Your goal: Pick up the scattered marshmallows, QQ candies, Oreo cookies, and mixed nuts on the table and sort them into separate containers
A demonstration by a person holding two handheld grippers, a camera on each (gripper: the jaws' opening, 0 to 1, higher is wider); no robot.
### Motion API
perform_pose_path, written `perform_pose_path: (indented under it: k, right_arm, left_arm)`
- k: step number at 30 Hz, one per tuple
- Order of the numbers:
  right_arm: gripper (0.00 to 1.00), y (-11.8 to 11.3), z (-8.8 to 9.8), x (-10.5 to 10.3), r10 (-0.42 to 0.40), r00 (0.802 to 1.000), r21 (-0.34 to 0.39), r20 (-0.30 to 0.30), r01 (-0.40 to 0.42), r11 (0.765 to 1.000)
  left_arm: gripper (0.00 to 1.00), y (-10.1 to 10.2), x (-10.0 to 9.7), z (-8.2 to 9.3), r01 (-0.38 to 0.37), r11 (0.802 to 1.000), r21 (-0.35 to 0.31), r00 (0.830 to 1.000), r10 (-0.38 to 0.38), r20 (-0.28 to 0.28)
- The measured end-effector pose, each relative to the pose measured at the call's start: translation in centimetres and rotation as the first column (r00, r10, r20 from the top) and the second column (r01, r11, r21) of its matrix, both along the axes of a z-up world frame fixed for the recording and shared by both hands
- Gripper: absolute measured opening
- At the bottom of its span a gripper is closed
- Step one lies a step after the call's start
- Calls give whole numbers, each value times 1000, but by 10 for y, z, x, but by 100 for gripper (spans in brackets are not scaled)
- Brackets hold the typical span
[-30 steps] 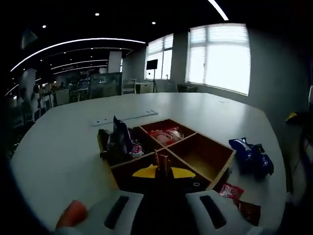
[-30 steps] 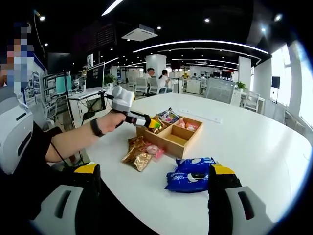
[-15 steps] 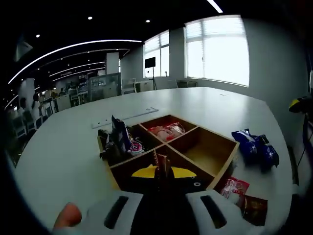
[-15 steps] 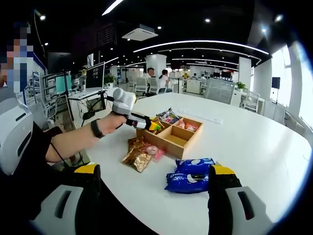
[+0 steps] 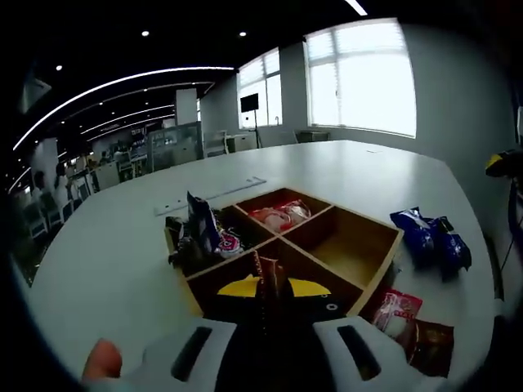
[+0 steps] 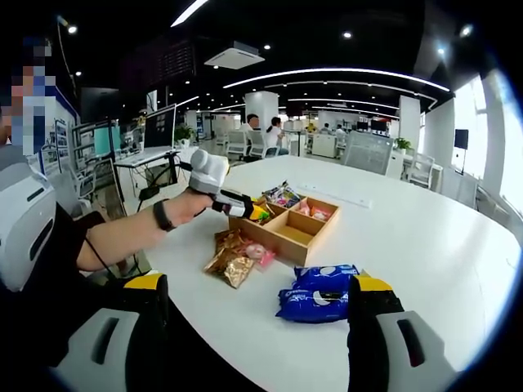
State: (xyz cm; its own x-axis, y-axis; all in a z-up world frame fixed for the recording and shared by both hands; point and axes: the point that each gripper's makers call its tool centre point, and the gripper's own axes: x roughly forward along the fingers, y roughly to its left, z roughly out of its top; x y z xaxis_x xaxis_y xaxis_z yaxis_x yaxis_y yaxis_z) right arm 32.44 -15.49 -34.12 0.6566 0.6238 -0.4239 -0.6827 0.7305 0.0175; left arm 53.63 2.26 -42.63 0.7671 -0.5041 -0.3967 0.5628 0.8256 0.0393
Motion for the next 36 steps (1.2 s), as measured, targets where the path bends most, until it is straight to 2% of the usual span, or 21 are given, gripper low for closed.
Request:
perform_pose_path:
  k: [13,17,30,36]
  right_arm:
    - [87,-1,0,0,1,1000,5,2,-1,1000]
    - [87,-1,0,0,6,1000,7,1,-6,1000]
    - [87,0,-1,-1,8,1000,12,-4,-8,1000]
    - [87,2,-1,-2,17,1000,13,-4,-17,1000]
  left_arm:
    - [23,4,2,2,-14,998,58,999,11,43]
    - [24,4,3,3,-20,998,62,998,16,60]
    - [35,9,6,8,-43,995,87,993,33,116]
    - [40,10,8,14,-40,992,117,985,20,169]
